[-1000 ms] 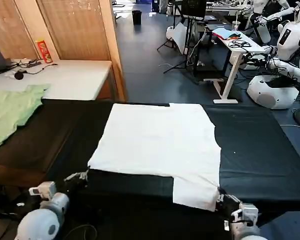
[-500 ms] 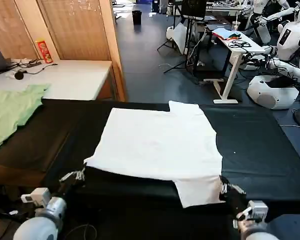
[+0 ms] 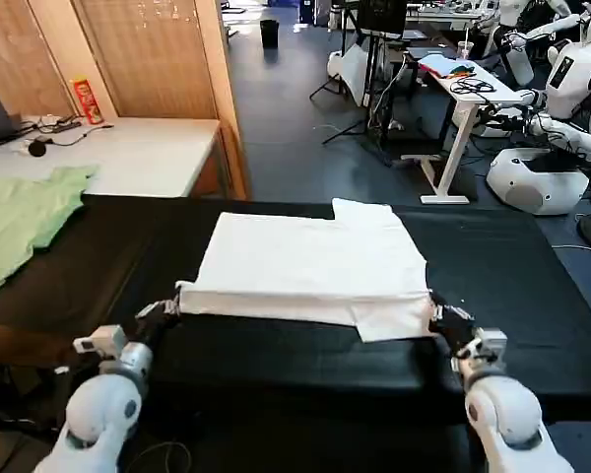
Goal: Fold and organize the clothes.
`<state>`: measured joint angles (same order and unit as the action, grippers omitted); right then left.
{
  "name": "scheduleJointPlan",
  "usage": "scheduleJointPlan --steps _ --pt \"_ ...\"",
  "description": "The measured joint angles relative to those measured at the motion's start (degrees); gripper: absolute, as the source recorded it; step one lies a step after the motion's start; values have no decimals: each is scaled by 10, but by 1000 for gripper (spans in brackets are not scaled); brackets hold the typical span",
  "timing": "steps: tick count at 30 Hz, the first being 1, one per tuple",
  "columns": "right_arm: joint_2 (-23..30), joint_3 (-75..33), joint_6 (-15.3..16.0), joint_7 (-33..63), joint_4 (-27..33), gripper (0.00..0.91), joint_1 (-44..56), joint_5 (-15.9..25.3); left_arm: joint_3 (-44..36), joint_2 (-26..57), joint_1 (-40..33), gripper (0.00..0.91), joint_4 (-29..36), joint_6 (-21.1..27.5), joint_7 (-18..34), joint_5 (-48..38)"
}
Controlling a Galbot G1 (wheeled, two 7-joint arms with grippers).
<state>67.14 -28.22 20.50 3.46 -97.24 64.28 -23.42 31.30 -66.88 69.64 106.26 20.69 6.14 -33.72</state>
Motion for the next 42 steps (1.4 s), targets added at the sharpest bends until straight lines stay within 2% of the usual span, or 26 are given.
scheduleJointPlan --steps 4,5,6,11,18,22,27,28,34,36,38,39,40,41,42 --pt "1 4 -2 -12 12 49 -13 -1 -14 1 -27 20 -28 0 -2 12" --pt "1 4 -6 -17 12 137 -13 0 -18 0 -33 234 -36 -1 -2 16" --pt "0 3 -7 -21 12 878 -13 1 -21 -2 -37 878 -41 -1 -2 19" --pt "-13 -9 -2 -32 -12 878 9 0 -27 -7 -50 878 -58 -1 -3 34" --pt "-39 -35 19 -29 -99 878 78 -8 -22 -10 -45 878 -57 -3 -3 40" --pt "-38 -47 18 -29 -129 878 115 -6 -14 -6 -33 878 -53 -2 -6 40" --pt "-37 -56 11 -28 -138 868 149 -6 -10 -6 -15 878 -45 2 -17 39" --pt "-36 -56 10 -28 -138 800 153 -6 -9 -7 -11 878 -43 2 -20 37" --pt "-31 -53 11 -28 -131 731 160 -6 -9 -12 6 878 -41 6 -34 33" --pt "-30 -51 11 -28 -128 624 162 -6 -9 -13 7 878 -43 8 -33 35" --pt "-29 -49 11 -29 -125 595 164 -6 -9 -13 9 878 -46 9 -33 36" --pt "-29 -49 12 -29 -124 517 164 -6 -9 -13 10 839 -47 10 -33 36" --pt "-28 -48 12 -29 -124 351 165 -6 -8 -13 11 761 -48 10 -33 36" --pt "-28 -47 12 -29 -123 322 165 -6 -7 -14 11 731 -49 11 -33 36" --pt "-27 -46 12 -29 -122 234 165 -6 -7 -14 12 653 -49 11 -33 36"
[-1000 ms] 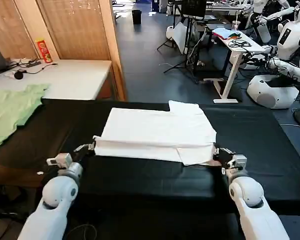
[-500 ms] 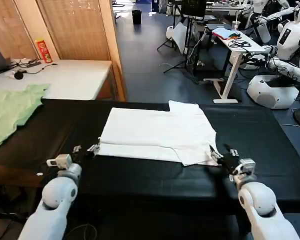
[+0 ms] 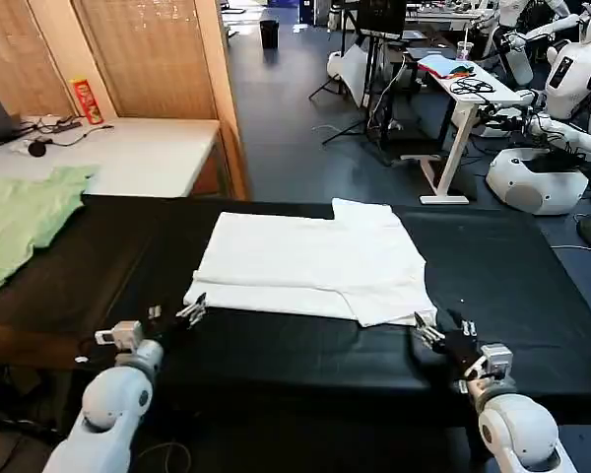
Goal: Fold and organize the clothes.
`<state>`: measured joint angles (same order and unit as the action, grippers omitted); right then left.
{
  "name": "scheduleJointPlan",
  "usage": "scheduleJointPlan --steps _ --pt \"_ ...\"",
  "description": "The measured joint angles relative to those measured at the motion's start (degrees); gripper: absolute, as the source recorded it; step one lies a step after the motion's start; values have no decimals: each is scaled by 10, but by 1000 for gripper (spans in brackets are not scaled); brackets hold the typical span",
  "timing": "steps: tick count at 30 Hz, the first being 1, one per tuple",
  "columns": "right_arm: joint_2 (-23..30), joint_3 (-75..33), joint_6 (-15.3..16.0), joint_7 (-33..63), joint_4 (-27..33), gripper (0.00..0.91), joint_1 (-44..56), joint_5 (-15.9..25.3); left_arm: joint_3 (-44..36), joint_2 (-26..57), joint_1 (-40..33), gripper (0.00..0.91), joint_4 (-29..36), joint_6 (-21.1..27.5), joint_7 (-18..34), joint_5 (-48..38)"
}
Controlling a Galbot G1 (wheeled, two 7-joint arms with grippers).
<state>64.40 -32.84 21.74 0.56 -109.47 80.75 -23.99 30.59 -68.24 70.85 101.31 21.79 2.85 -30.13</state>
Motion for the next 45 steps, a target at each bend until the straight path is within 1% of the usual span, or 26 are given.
scheduleJointPlan --steps 1,2,3,4,5,7,9,13,17,19,22,30,31,32,33,34,37,41,44,45 --pt "0 1 0 0 0 224 0 0 1 0 0 517 -1 0 0 0" --pt "1 1 0 0 0 224 0 0 1 0 0 429 -1 1 0 0" --pt "1 2 0 1 0 205 1 0 1 0 1 195 -1 2 -1 -1" --pt "1 2 0 2 -2 195 2 0 1 0 1 117 -1 3 -1 -2" --pt "1 2 0 3 -3 117 3 1 1 1 1 68 -1 4 -1 -3" --pt "1 1 2 8 -8 98 6 0 2 1 1 0 -2 3 -2 -3" --pt "0 -1 8 14 -13 88 9 0 3 1 3 0 -3 3 -2 -5" --pt "-2 -7 31 30 -33 88 23 -1 9 -2 12 0 8 12 3 -13" --pt "1 -16 63 54 -64 88 48 -2 12 3 28 0 28 19 6 -11" --pt "2 -22 75 59 -79 88 65 -3 13 6 39 0 41 27 18 -3" --pt "4 -32 88 63 -107 88 94 -3 19 15 64 0 68 30 32 19" --pt "16 -48 105 70 -168 88 160 -3 49 39 170 0 159 33 38 22" --pt "16 -50 108 68 -173 88 166 -3 53 41 182 20 169 33 38 21" --pt "17 -51 112 66 -178 185 172 -3 58 44 194 878 179 34 38 20" --pt "18 -53 115 65 -181 322 176 -2 62 47 204 878 188 36 38 18" --pt "19 -54 117 64 -185 878 180 -2 65 49 212 878 194 37 38 15" --pt "20 -59 124 65 -199 878 193 -1 75 53 231 878 210 39 38 7" --pt "16 -70 137 67 -219 878 206 -4 84 53 242 878 225 56 46 7" --pt "12 -78 139 67 -238 878 206 -19 93 54 252 878 238 85 62 6" --pt "10 -82 133 66 -243 878 203 -28 96 55 253 878 241 98 66 5"
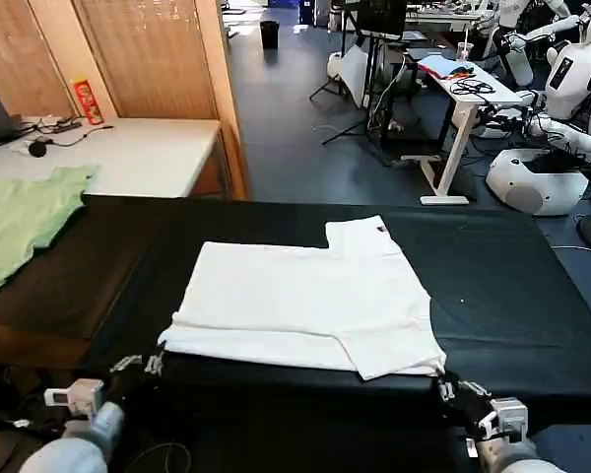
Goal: Fold and organize the clothes.
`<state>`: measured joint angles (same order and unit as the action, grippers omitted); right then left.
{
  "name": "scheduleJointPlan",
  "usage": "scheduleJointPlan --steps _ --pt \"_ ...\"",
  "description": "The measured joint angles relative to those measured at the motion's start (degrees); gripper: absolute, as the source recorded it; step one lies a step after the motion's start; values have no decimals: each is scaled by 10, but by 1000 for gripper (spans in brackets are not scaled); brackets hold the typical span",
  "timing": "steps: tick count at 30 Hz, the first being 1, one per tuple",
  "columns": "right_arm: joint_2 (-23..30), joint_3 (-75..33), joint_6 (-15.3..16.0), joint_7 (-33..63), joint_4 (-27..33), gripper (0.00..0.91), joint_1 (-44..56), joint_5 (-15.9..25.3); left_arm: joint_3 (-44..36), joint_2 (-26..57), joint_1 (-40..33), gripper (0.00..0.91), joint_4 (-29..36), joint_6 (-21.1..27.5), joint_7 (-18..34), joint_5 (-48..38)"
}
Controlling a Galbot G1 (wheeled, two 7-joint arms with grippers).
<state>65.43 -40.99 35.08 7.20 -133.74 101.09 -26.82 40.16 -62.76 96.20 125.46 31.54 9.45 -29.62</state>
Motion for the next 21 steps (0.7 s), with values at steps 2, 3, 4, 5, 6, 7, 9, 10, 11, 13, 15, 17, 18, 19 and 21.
scheduleJointPlan --steps 2,3,4,5,6,7,9,10,11,13,15,17,18,19,21 --pt "-6 -7 -19 -3 -2 878 -13 -15 5 2 0 878 7 15 10 -9" --pt "-10 -7 -31 -9 0 878 -24 -15 8 4 -2 878 14 20 15 -17" --pt "-14 -6 -43 -14 6 878 -37 -15 12 5 -4 878 19 24 18 -24" --pt "-19 -4 -51 -16 15 878 -54 -15 14 6 -8 878 24 23 21 -32" --pt "-25 0 -59 -17 28 878 -75 -15 15 8 -14 878 28 20 23 -42" --pt "-33 6 -66 -16 46 878 -102 -16 15 10 -22 878 28 15 22 -51" --pt "-44 19 -70 -11 80 878 -154 -16 9 16 -46 878 25 1 17 -72" --pt "-50 28 -70 -9 98 878 -182 -17 4 18 -63 878 20 0 14 -79" --pt "-56 39 -70 -6 118 878 -212 -18 -1 20 -81 878 13 0 14 -85" --pt "-61 61 -69 -3 158 878 -269 -18 -19 26 -132 878 -10 10 17 -100" --pt "-62 88 -69 1 203 878 -331 -17 -40 33 -189 878 -41 12 18 -107" --pt "-60 114 -69 5 248 878 -386 -17 -64 39 -243 878 -74 13 19 -112" --pt "-59 127 -69 7 271 878 -413 -17 -80 42 -273 878 -93 13 19 -116" --pt "-56 142 -70 8 298 878 -442 -18 -93 43 -299 878 -112 12 19 -117" --pt "-50 170 -73 10 346 878 -491 -18 -125 43 -355 878 -154 10 19 -119"
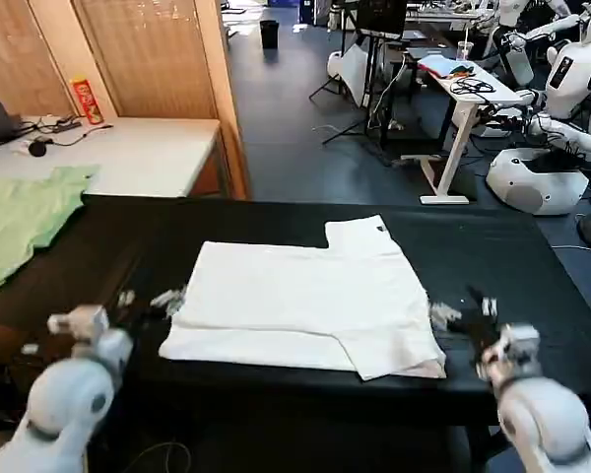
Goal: Fold and organize the clothes.
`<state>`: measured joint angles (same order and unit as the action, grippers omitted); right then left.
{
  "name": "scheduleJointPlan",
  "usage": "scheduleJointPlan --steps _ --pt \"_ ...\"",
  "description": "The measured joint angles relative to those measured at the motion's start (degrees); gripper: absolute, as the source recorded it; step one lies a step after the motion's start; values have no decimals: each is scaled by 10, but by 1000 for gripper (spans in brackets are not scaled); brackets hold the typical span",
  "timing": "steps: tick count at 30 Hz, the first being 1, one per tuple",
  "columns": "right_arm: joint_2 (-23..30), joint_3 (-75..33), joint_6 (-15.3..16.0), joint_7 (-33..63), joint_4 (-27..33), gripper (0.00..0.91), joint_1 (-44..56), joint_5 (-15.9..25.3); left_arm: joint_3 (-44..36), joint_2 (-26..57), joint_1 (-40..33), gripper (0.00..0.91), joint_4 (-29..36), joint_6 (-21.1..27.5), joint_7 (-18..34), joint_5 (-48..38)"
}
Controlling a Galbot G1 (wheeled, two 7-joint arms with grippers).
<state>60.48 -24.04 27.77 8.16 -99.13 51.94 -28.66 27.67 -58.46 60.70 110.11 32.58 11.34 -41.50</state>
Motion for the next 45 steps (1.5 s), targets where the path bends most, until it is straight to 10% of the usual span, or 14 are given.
scheduleJointPlan --steps 13,29,35,40,45 --pt "66 111 49 -12 266 878 -211 -16 -129 -56 -262 878 -287 49 -41 31" --pt "116 131 58 -17 366 878 -263 -1 -137 -88 -303 878 -394 61 -68 72" --pt "119 127 60 -18 366 761 -258 0 -136 -100 -312 614 -423 55 -78 88" --pt "119 124 62 -19 365 673 -253 0 -128 -111 -316 185 -445 53 -79 89" --pt "119 123 62 -23 365 380 -252 -1 -117 -117 -316 137 -460 54 -82 83"
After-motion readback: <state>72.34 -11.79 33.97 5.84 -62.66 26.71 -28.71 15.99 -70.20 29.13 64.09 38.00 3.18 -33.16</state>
